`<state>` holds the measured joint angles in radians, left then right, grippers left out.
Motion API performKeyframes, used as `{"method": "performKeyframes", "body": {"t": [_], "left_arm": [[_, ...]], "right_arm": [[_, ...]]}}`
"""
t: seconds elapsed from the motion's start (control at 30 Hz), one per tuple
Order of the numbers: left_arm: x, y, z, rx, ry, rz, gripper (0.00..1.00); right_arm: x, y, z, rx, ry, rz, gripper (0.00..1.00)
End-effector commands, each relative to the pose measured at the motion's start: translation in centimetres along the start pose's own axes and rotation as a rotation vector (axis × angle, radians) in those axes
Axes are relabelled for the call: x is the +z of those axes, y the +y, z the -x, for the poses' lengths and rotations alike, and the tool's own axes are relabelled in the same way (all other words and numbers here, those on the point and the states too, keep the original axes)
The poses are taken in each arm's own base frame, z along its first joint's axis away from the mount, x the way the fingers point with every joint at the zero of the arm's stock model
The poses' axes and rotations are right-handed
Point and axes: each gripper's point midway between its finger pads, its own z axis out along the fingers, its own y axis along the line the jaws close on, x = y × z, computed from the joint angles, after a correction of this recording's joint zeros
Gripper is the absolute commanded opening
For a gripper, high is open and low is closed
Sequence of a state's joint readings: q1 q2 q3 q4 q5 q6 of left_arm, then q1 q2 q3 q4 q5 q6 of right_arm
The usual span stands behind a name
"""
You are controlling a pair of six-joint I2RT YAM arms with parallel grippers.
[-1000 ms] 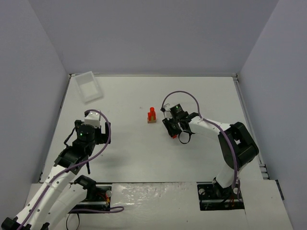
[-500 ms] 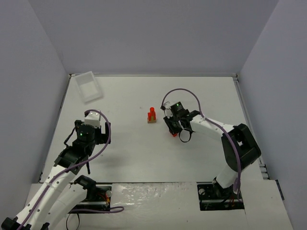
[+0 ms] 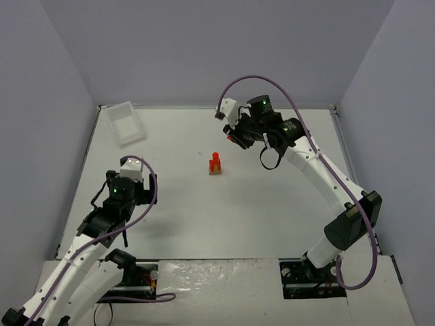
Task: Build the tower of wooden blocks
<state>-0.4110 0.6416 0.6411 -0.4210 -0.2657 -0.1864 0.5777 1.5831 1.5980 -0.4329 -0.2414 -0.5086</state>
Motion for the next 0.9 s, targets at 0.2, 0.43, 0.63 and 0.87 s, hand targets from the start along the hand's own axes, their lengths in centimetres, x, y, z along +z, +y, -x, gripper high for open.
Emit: {"method": "performKeyframes", "body": {"t": [0.2,0.43,0.63,0.87], "left_arm": [[0.3,-0.3,1.5,0.005,-0.046,-0.008,0.96],[0.5,-0.3,1.3,0.009,-0.037,-0.006,0.96],[0.5,-0.2,1.4,0.009,-0.038,-0.003,0.96],[0.6,-0.2,1.3,0.011,-0.035,-0.004,0.96]], "right_arm": [[1.9,2.2,2.2,-0.354,-0.067,0.246,0.00],[4.5,3.3,2.0,-0.422,-0.069,0.313,0.00],[6.3,4.1,1.7,-0.414,-0.076,0.365,0.00],[7.6,4.5,1.0,-0.409,-0.063,0.392,0.00]]}}
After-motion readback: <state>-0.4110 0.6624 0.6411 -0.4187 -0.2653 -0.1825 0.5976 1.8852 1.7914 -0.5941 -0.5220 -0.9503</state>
